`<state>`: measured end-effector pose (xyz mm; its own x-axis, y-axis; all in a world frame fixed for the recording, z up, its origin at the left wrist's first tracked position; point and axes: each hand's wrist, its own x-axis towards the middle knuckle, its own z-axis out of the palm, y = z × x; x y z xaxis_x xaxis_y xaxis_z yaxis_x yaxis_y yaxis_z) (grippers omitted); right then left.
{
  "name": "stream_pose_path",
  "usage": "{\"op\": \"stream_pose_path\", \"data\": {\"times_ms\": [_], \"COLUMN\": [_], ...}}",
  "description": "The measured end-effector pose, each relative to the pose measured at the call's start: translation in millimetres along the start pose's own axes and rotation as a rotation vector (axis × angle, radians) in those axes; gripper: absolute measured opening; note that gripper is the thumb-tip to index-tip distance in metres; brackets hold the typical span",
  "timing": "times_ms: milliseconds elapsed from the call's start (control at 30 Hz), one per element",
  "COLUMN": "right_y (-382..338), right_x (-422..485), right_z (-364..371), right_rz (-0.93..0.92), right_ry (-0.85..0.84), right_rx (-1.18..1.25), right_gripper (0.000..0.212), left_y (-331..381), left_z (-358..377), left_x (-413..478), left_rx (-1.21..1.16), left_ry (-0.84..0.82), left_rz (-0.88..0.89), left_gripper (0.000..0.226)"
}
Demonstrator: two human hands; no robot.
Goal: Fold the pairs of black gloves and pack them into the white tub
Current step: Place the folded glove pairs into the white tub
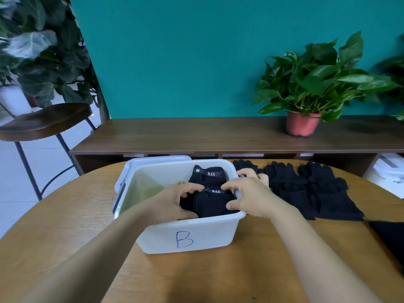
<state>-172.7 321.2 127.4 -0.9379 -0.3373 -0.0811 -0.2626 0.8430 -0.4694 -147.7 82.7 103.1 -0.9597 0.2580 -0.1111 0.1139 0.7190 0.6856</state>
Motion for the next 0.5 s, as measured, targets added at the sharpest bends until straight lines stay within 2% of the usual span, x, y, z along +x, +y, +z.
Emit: {"op": "stream_pose_path", "data": {"times_ms": [300, 500], "right_y": [6.5, 7.6], "right_x": [-16.2, -34.3], "right_z": [7.9, 14.8], "right_rz": [0.032, 0.0], "right_ry": [0.132, 0.231], "right_rx": [0.29, 0.437], "right_gripper": [0.051, 0.05], "left_y": [15.4, 32.4], "left_z": [-11.0, -8.4], "left_x": [-10.6, -15.7], "left_rx": [-0.244, -0.265], "left_ry": [0.083, 0.146], "left_rz": [-0.005, 0.085], "left_gripper": [0.064, 0.055]}}
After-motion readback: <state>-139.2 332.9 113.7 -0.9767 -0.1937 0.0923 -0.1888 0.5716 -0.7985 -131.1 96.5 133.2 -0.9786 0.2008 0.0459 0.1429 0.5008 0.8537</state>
